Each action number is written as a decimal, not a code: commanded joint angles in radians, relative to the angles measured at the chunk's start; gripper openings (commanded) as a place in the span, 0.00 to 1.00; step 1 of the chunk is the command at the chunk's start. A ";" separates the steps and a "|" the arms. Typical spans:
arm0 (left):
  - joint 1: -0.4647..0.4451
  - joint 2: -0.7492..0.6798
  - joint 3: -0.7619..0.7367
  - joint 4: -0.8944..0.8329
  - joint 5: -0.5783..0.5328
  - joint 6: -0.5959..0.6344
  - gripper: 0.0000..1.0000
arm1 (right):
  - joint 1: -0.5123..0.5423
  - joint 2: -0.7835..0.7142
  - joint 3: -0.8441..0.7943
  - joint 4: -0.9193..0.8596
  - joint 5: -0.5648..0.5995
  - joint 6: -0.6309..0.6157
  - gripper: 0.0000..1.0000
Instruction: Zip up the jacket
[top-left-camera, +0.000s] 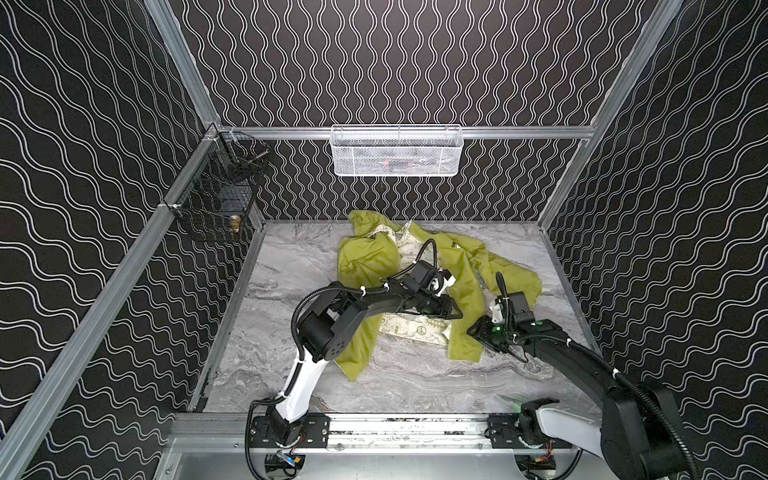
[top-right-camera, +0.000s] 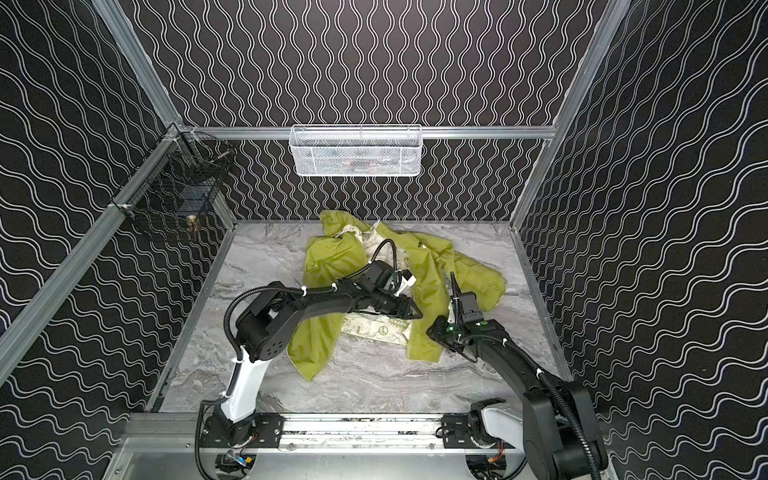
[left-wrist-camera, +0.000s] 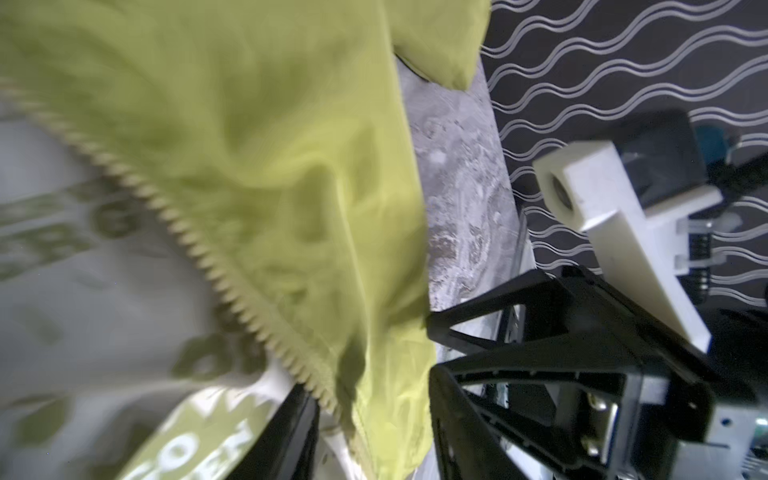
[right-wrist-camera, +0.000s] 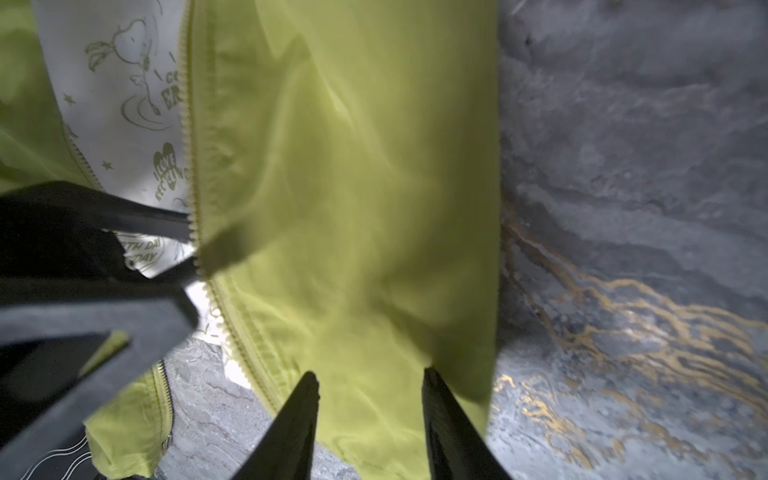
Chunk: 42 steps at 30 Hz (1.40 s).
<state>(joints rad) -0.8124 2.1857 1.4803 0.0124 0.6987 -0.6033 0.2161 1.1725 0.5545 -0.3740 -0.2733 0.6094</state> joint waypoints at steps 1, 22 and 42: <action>-0.012 0.020 0.029 -0.004 0.024 0.003 0.45 | -0.010 -0.025 0.012 -0.019 -0.001 -0.008 0.44; -0.063 0.131 0.101 -0.004 -0.004 -0.066 0.45 | -0.064 -0.217 -0.008 -0.169 0.045 -0.028 0.40; -0.050 0.132 0.010 0.162 -0.053 -0.190 0.46 | -0.063 -0.253 -0.055 -0.212 0.074 -0.016 0.34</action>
<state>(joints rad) -0.8768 2.3310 1.5291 0.1631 0.6991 -0.7631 0.1490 0.9119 0.5114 -0.5789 -0.2165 0.5869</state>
